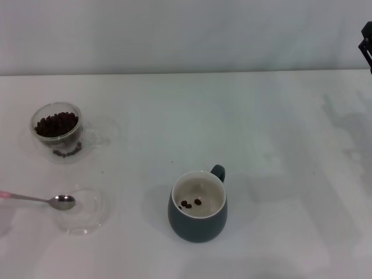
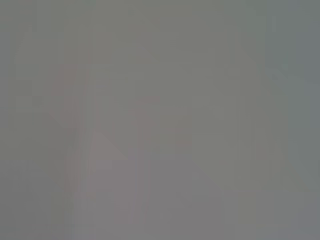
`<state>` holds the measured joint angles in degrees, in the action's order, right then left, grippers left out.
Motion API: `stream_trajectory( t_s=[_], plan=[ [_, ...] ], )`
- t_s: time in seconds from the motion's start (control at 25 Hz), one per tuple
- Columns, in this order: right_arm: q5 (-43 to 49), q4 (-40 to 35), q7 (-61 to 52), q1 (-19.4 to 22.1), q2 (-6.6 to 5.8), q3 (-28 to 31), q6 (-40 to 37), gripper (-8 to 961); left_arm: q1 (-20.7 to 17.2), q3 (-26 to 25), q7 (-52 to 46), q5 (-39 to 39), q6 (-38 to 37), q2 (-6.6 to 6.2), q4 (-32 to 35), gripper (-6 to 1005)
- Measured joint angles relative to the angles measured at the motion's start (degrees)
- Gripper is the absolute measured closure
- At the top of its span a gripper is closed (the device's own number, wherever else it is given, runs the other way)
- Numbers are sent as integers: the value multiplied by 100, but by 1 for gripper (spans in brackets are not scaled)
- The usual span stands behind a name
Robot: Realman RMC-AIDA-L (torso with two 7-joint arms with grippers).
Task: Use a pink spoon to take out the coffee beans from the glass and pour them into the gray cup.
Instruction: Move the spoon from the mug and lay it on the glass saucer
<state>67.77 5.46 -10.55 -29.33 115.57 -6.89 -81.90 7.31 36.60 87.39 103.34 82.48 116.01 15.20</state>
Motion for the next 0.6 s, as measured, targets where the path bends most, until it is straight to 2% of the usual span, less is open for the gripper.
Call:
stream_trajectory(
  t_s=[0.28,0.6],
  plan=[
    [-15,22,0,5,0,11,-8,96,275,9,-141,-502,-417,-41,9,862],
    [-39,34,0,6,8,12,12,96,426,24,-151,-678,-623,-52,52,856]
  ],
)
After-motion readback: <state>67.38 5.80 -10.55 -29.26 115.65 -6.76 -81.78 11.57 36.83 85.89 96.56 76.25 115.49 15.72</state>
